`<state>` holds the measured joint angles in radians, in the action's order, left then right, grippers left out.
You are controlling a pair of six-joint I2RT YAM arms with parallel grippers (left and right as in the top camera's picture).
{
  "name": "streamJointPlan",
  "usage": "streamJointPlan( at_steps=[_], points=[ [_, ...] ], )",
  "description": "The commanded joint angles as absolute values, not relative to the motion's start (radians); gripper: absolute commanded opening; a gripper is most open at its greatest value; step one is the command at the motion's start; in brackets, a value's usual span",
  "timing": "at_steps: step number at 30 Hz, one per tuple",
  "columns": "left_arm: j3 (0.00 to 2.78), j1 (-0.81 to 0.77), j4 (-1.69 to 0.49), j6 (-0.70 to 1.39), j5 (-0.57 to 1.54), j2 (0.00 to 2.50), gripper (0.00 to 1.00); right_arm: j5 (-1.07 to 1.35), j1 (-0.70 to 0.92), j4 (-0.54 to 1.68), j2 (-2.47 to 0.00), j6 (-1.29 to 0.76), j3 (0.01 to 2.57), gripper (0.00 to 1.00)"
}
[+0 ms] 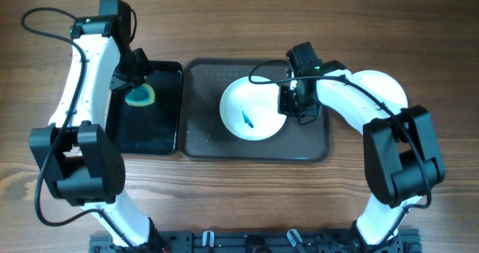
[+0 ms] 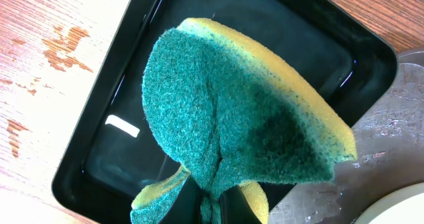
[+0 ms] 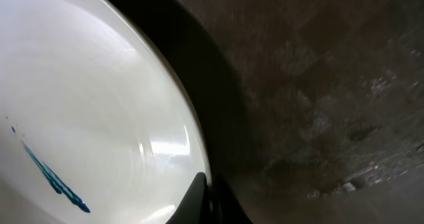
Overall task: Clean dirty plates on tray and stack at the side
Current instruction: 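Grasp the rim of the last white plate with right gripper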
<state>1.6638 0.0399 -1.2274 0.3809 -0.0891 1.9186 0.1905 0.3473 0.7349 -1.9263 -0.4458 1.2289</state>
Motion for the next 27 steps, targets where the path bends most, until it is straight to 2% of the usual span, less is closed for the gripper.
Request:
streamJointPlan(
  at_steps=[1, 5, 7, 12, 15, 17, 24, 27],
  points=[
    [1.681, 0.041, -1.227, 0.397, -0.102, 1.895, 0.04, 0.212, 0.344, 0.747, -1.941, -0.392, 1.230, 0.21],
    [1.681, 0.041, -1.225, 0.397, -0.102, 1.895, 0.04, 0.209, 0.344, 0.699, -1.941, -0.216, 1.230, 0.49],
    [1.681, 0.041, -1.223, 0.397, -0.102, 1.895, 0.04, 0.185, 0.344, 0.661, -1.941, -0.141, 1.230, 0.53],
    [1.681, 0.041, -1.224, 0.397, -0.102, 1.895, 0.04, 0.173, 0.344, 0.534, -1.954, 0.018, 1.230, 0.52],
    [1.681, 0.041, -1.224, 0.397, -0.102, 1.895, 0.04, 0.173, 0.344, 0.521, -1.978, 0.023, 1.230, 0.50],
    [1.681, 0.041, -1.224, 0.397, -0.102, 1.895, 0.04, 0.174, 0.344, 0.520, -2.000, 0.023, 1.230, 0.45],
    [1.681, 0.041, -1.224, 0.397, -0.102, 1.895, 0.04, 0.181, 0.344, 0.514, -2.013, -0.027, 1.232, 0.07],
    [1.681, 0.041, -1.224, 0.398, -0.102, 1.895, 0.04, 0.193, 0.344, 0.566, -2.012, -0.159, 1.270, 0.04]
  ],
)
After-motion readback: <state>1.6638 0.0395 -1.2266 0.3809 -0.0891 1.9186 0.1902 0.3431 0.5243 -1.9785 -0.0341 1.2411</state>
